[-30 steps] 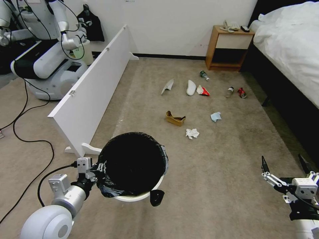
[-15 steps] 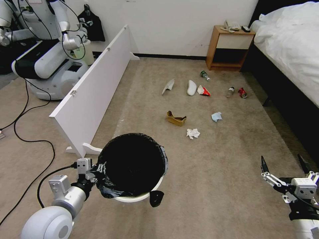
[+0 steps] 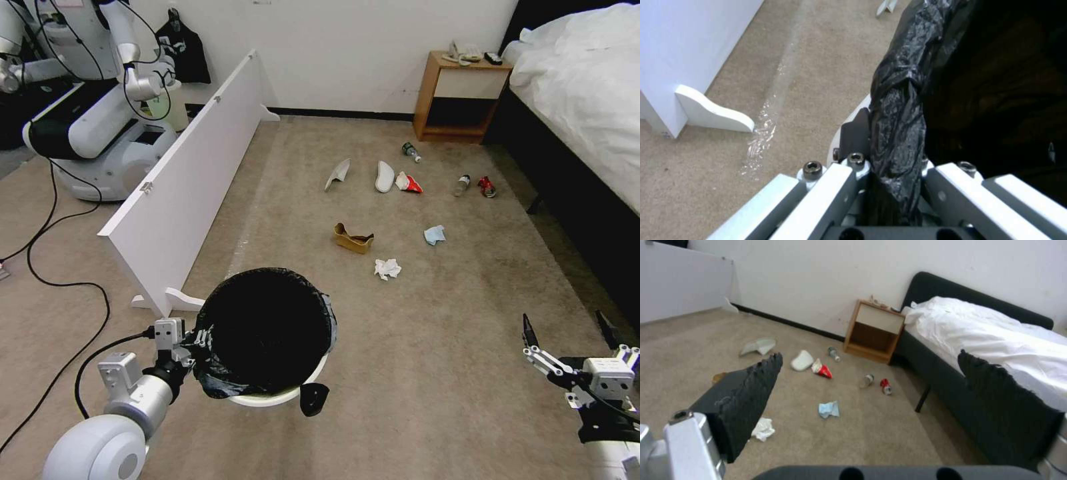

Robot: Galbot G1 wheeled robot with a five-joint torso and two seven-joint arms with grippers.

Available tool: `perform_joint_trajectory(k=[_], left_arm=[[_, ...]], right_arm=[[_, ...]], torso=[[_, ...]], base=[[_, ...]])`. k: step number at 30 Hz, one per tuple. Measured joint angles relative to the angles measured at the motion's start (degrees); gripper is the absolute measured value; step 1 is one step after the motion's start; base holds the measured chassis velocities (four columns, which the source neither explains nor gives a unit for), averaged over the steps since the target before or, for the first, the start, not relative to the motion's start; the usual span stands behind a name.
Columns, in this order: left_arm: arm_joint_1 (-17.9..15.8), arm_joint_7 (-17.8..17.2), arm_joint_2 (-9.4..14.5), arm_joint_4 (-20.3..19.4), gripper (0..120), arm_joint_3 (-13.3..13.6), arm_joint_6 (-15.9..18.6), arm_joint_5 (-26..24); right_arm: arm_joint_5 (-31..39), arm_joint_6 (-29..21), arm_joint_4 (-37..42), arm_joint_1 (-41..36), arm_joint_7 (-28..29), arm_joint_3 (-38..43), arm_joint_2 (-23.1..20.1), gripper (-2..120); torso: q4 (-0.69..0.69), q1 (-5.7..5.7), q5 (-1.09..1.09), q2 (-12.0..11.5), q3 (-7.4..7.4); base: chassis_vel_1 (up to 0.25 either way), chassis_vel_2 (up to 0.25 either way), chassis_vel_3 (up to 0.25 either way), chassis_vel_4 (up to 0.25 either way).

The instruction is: Pick up the trash bin, then pick up the garbage from the floor and place it into the trash bin.

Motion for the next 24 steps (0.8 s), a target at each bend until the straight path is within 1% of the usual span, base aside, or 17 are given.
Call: perform_joint_trajectory(k=[5, 13, 24], left_arm=[[-0.11, 0.01, -0.01, 0.24, 2, 0.0, -0.09, 0.02], [-0.23, -0.02, 0.02, 0.37, 2, -0.09, -0.13, 0.0], [-0.3, -0.04, 0.0, 0.5, 2, -0.12, -0.22, -0.04]], right_arm=[[-0.06, 0.0, -0.02, 0.01, -0.02, 0.01, -0.02, 100], [-0.13, 0.03, -0.12, 0.08, -0.03, 0.0, -0.03, 100], [-0.11, 0.08, -0.15, 0.02, -0.09, 0.0, -0.02, 100]], torso=[[0.0, 0.0, 0.0, 0.0, 0.0], [0.0, 0.0, 0.0, 0.0, 0.01], [0.0, 0.0, 0.0, 0.0, 0.01]], base=[[-0.107, 0.09, 0.078, -0.084], [-0.128, 0.126, 0.142, -0.12], [-0.082, 0.089, 0.09, -0.094]])
